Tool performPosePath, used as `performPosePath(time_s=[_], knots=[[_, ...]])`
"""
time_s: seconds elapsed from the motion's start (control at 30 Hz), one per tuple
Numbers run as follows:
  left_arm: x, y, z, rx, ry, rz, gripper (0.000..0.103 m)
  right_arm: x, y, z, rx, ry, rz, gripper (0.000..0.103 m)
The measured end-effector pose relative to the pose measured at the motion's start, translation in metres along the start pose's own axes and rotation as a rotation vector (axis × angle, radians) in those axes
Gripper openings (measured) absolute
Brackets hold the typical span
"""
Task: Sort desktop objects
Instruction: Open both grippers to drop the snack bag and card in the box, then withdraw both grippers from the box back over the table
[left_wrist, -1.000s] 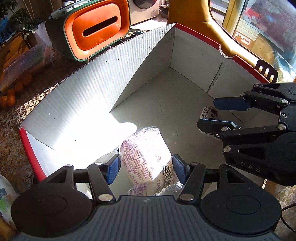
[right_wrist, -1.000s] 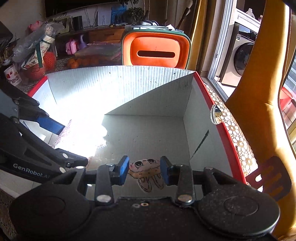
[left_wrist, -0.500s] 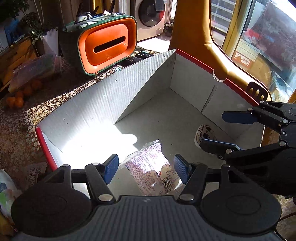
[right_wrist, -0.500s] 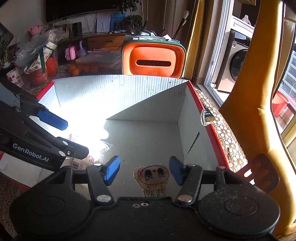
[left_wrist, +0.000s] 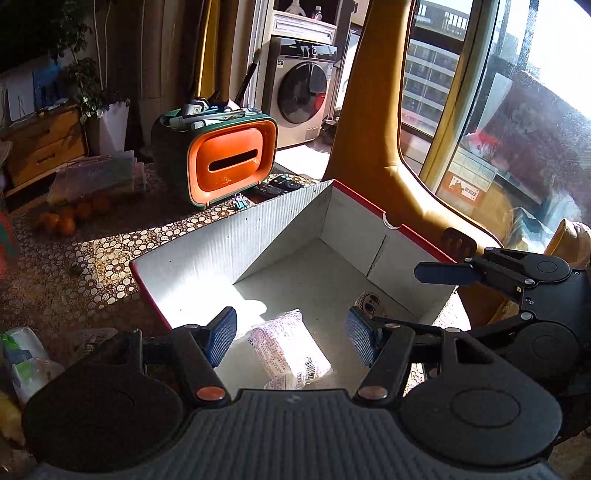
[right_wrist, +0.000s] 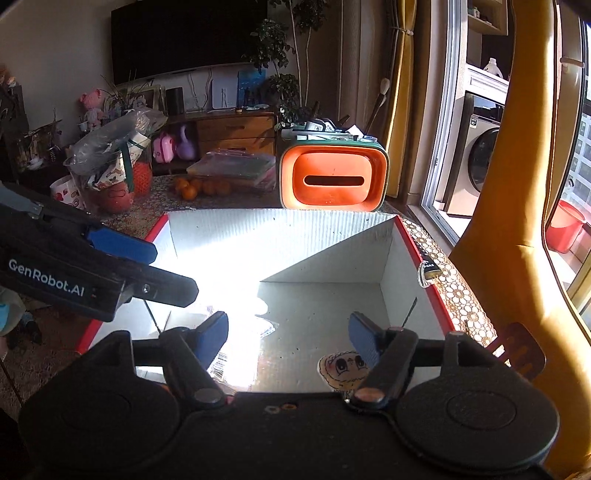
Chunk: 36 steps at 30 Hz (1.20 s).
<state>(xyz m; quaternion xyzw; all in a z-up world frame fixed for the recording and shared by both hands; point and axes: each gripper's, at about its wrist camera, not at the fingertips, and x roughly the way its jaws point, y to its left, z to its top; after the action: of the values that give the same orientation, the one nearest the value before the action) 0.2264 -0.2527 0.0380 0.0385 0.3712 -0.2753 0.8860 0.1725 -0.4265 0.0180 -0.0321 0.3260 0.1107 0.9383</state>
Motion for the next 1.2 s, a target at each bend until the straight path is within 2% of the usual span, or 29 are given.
performPosePath(time_s=[0.27, 0.43, 0.63, 0.77, 1.03, 1.2], knots=[[-0.046, 0.013, -0.019, -0.030, -0.083, 0.026, 0.065, -0.026, 0.021, -0.001, 0.032, -0.068, 0.025, 0.083], [-0.069, 0.020, -0.036, -0.014, -0.114, 0.058, 0.065, -0.040, 0.038, -0.004, 0.044, -0.093, 0.036, 0.088], [-0.097, 0.033, -0.057, -0.039, -0.144, 0.078, 0.071, -0.053, 0.063, -0.007, 0.040, -0.121, 0.051, 0.093], [-0.116, 0.043, -0.072, -0.059, -0.170, 0.101, 0.081, -0.060, 0.077, -0.007, 0.053, -0.141, 0.068, 0.096], [-0.148, 0.064, -0.104, -0.097, -0.198, 0.131, 0.086, -0.069, 0.106, -0.012, 0.064, -0.161, 0.083, 0.099], [-0.166, 0.075, -0.126, -0.135, -0.233, 0.159, 0.099, -0.072, 0.121, -0.016, 0.083, -0.166, 0.088, 0.100]])
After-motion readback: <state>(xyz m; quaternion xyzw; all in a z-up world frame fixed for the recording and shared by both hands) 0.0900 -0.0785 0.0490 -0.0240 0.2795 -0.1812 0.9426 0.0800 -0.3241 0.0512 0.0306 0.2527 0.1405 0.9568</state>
